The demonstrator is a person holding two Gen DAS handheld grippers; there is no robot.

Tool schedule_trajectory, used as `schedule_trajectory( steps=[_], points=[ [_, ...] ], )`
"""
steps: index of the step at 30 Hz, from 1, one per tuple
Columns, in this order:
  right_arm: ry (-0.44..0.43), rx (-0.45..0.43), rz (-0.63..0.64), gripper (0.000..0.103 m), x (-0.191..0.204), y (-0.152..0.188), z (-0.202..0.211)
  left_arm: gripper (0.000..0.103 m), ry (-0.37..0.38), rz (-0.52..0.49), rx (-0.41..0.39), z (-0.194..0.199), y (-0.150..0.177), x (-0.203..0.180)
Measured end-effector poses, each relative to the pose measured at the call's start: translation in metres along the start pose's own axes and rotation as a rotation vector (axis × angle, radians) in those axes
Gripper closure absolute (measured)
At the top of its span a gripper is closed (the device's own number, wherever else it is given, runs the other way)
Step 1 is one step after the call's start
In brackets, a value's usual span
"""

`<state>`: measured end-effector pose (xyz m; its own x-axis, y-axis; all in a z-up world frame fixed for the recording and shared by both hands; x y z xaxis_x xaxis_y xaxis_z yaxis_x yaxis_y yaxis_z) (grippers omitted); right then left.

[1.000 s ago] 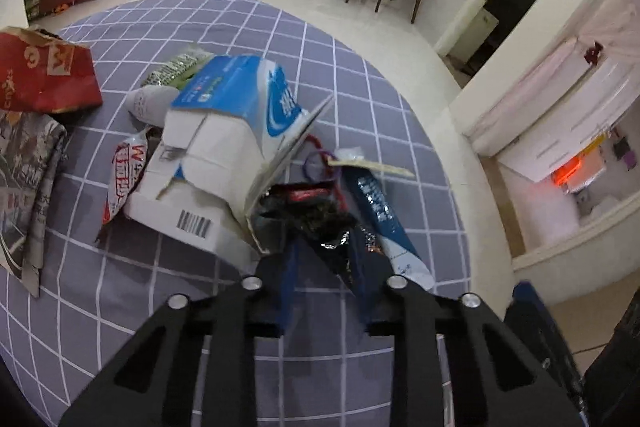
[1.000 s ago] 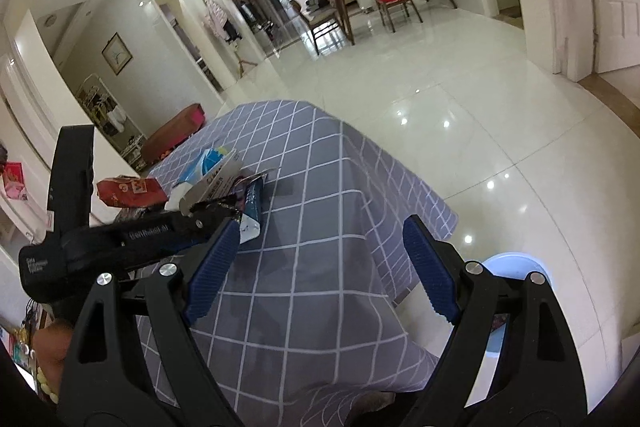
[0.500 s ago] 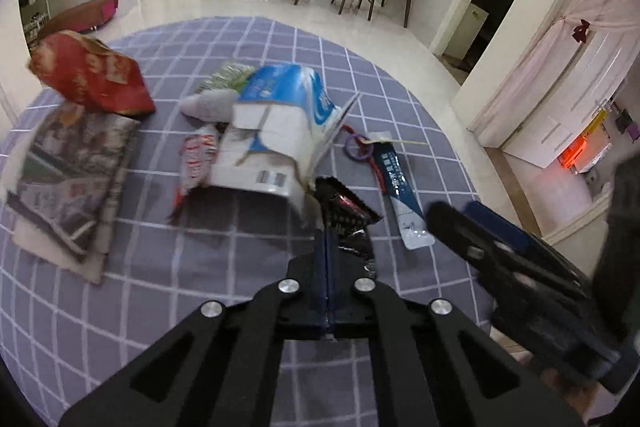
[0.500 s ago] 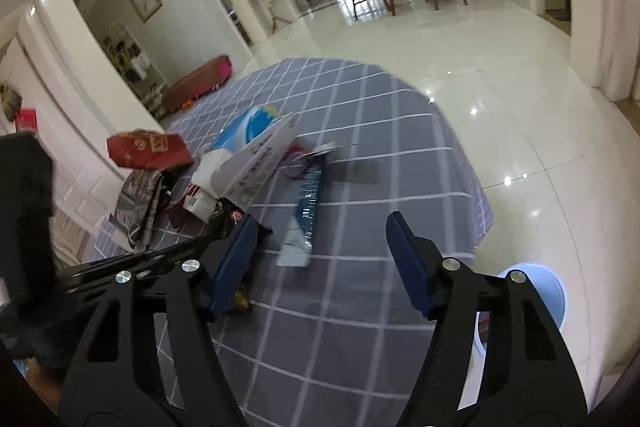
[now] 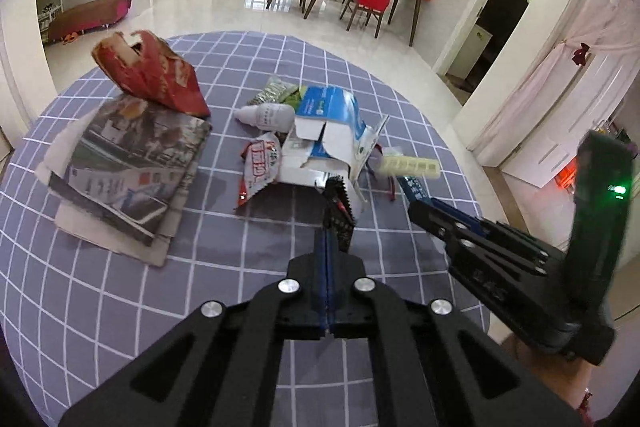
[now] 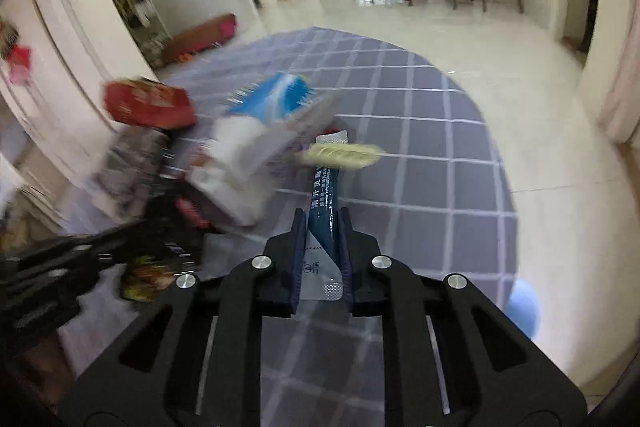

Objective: Collect trash
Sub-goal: 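Grasp the black snack wrapper with the left tool while the right tool grasps the blue toothpaste tube, then carry both items over the blue bucket and open both tools to drop them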

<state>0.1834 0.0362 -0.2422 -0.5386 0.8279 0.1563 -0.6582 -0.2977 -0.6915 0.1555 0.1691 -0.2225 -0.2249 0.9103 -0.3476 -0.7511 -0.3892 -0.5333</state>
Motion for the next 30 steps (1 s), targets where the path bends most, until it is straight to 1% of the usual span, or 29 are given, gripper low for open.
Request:
schedule_trajectory(
  steps=[4, 6, 11, 17, 20, 24, 27, 30],
  points=[
    [0.009, -0.04, 0.039, 0.087, 0.02, -0.004, 0.018, 0.102, 0.015, 0.006, -0.014, 0.012, 0.0, 0.002],
    [0.005, -0.051, 0.039, 0.087, 0.027, -0.006, 0.024, 0.102, 0.022, 0.009, -0.022, 0.018, -0.001, 0.002],
    [-0.031, -0.08, 0.002, 0.087, 0.028, -0.003, 0.042, 0.102, 0.044, 0.004, -0.05, 0.038, -0.002, -0.003],
    [-0.042, -0.115, -0.025, 0.087, 0.019, 0.004, 0.064, 0.102, 0.069, -0.037, -0.074, 0.052, -0.003, -0.03],
    [-0.035, -0.138, -0.053, 0.087, 0.005, 0.011, 0.078, 0.102, 0.084, -0.071, -0.07, 0.05, 0.0, -0.048],
    [-0.014, -0.171, -0.113, 0.087, -0.025, 0.025, 0.099, 0.102, 0.119, -0.146, -0.056, 0.043, 0.007, -0.089],
    [0.022, -0.196, -0.174, 0.087, -0.057, 0.041, 0.117, 0.102, 0.148, -0.206, -0.035, 0.033, 0.012, -0.123],
    [0.086, -0.204, -0.228, 0.087, -0.092, 0.061, 0.132, 0.102, 0.185, -0.28, -0.003, 0.016, 0.022, -0.162]
  ],
)
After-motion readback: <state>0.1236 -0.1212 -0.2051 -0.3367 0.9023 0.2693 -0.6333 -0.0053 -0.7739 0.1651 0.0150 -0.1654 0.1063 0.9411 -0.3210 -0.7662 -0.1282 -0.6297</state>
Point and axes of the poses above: each gripper's, at about its wrist camera, not at the fingertips, and z roughly against the way its jaws point, x to its left, y to its underside, the point moved 6 cm from there along -z, roughly the way its jaws point, and after that the axes turned 10 degrees about z, right-handed, at the moved point
